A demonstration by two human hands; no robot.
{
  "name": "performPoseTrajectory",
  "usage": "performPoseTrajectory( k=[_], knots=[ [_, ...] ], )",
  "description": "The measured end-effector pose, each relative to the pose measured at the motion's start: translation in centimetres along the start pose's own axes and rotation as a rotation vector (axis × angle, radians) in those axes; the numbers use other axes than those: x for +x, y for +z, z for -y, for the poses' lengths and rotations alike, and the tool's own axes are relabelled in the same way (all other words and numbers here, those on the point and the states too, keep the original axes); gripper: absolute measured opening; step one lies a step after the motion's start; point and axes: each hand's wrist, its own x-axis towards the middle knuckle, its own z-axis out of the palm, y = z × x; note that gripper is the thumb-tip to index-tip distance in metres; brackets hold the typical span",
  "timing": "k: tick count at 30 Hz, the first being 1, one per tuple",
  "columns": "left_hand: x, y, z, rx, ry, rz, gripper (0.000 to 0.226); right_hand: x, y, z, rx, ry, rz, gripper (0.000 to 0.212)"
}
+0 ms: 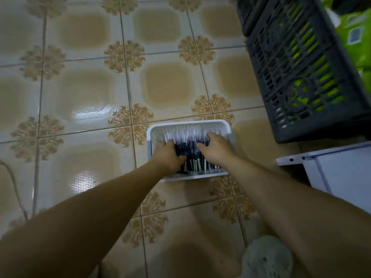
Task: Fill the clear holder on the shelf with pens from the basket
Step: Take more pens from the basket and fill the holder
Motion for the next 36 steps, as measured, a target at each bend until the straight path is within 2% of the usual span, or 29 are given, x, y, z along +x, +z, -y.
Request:
performPoseTrajectory(
  k=[4, 7, 11, 17, 21, 25, 29, 31, 33, 36],
  knots=[
    [1.7, 1.4, 0.2, -0.056, -0.068, -0.016, 0.077, 1.8, 0.7, -0.3, -0.008, -0.007, -0.041, 0.067],
    [2.6, 2.0, 0.2, -0.081, -0.123, -0.092, 0.066, 2.7, 1.1, -0.2, 0.009, -0.018, -0.074, 0.066],
    [2.9, 2.8, -0.1, -0.236, -0.141, -0.128, 0.062, 3.4, 1.5, 0.0, 0.069, -0.004, -0.139, 0.065],
    [3.1, 4.0, 0.2, -0.369, -0.172, -0.242, 0.066, 4.0, 1.3, 0.0, 0.074, 0.085, -0.158, 0.066],
    [2.9, 4.8, 0.0, -0.409, -0.138, -0.279, 0.072, 4.1, 2.1, 0.4, 0.085, 0.092, -0.136, 0.068],
    [2.4, 4.9, -0.4, -0.451, -0.069, -0.317, 0.069, 3.8, 2.2, 0.4, 0.149, 0.073, -0.162, 0.072],
    [2.3, 5.0, -0.4, -0.655, -0.105, -0.344, 0.084, 4.0, 1.5, 0.4, 0.129, 0.112, -0.167, 0.070],
    [2.2, 5.1, -0.4, -0.639, -0.120, -0.348, 0.088, 4.0, 1.4, 0.6, 0.118, 0.116, -0.125, 0.069],
    [2.2, 5.1, -0.6, -0.604, -0.148, -0.332, 0.082, 4.0, 1.6, 0.8, 0.138, 0.110, -0.081, 0.073],
    [2.2, 4.9, -1.0, -0.630, -0.207, -0.329, 0.057, 3.8, 1.9, 0.8, 0.193, 0.080, -0.084, 0.072]
  ],
)
